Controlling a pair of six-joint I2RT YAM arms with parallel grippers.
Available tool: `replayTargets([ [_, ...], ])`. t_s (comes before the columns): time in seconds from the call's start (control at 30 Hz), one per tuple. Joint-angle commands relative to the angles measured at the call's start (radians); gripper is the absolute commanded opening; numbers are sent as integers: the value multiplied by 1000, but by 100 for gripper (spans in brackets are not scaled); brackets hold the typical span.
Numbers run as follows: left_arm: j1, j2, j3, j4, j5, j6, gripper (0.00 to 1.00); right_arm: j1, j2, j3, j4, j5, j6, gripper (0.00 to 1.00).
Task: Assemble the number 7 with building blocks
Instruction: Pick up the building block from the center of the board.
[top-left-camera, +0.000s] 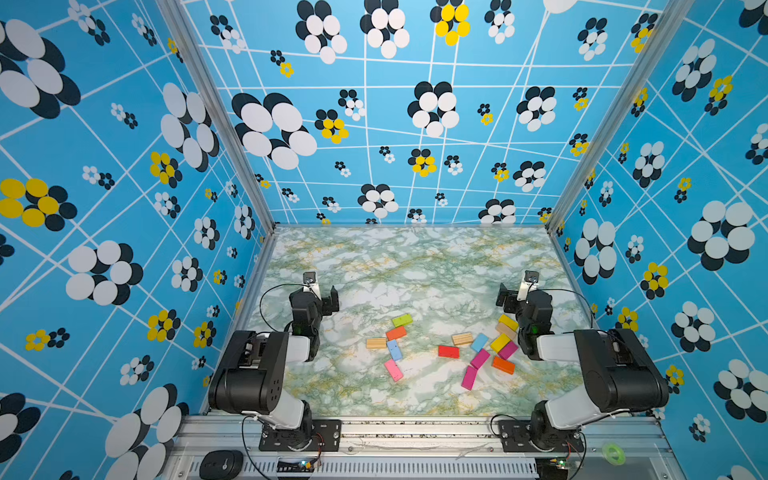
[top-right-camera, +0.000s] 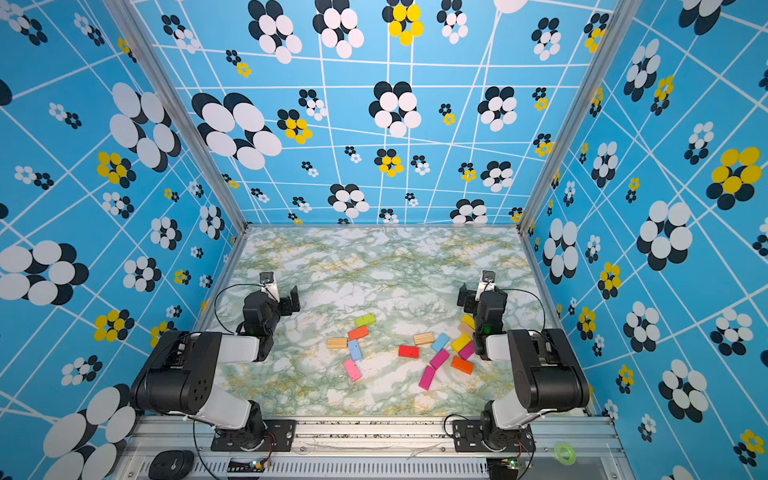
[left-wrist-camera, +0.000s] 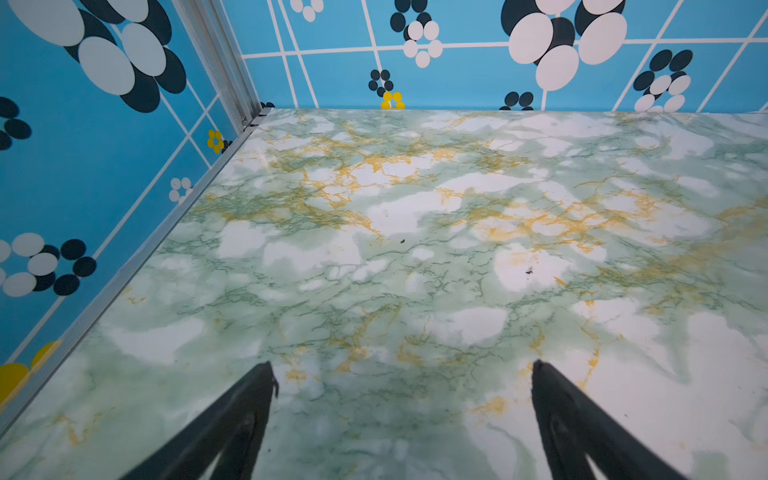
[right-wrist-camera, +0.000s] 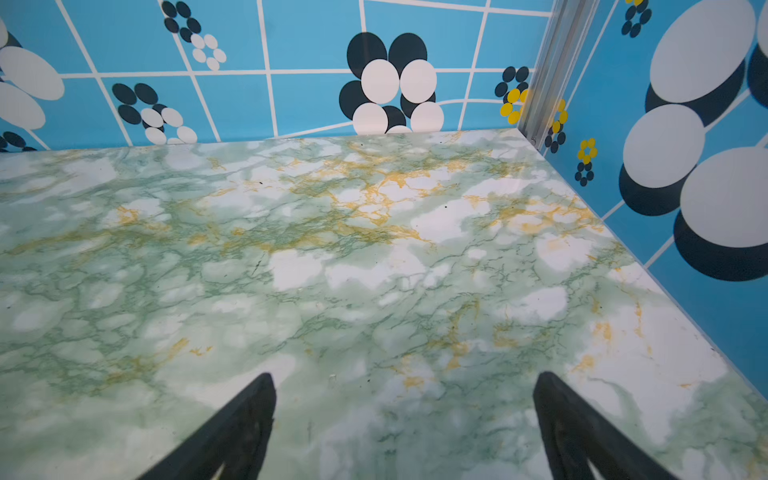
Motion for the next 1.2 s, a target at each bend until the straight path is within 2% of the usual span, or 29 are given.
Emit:
replayTargets([
  [0.0,2,5,15,-2,-4,-7,99,-5,9,-1,2,16,15,99],
  [0.93,22,3,6,8,34,-18,99,-5,8,0,1,17,15,99],
  [1.17,59,3,-5,30,115,-39,99,-5,9,-1,1,17,15,99],
])
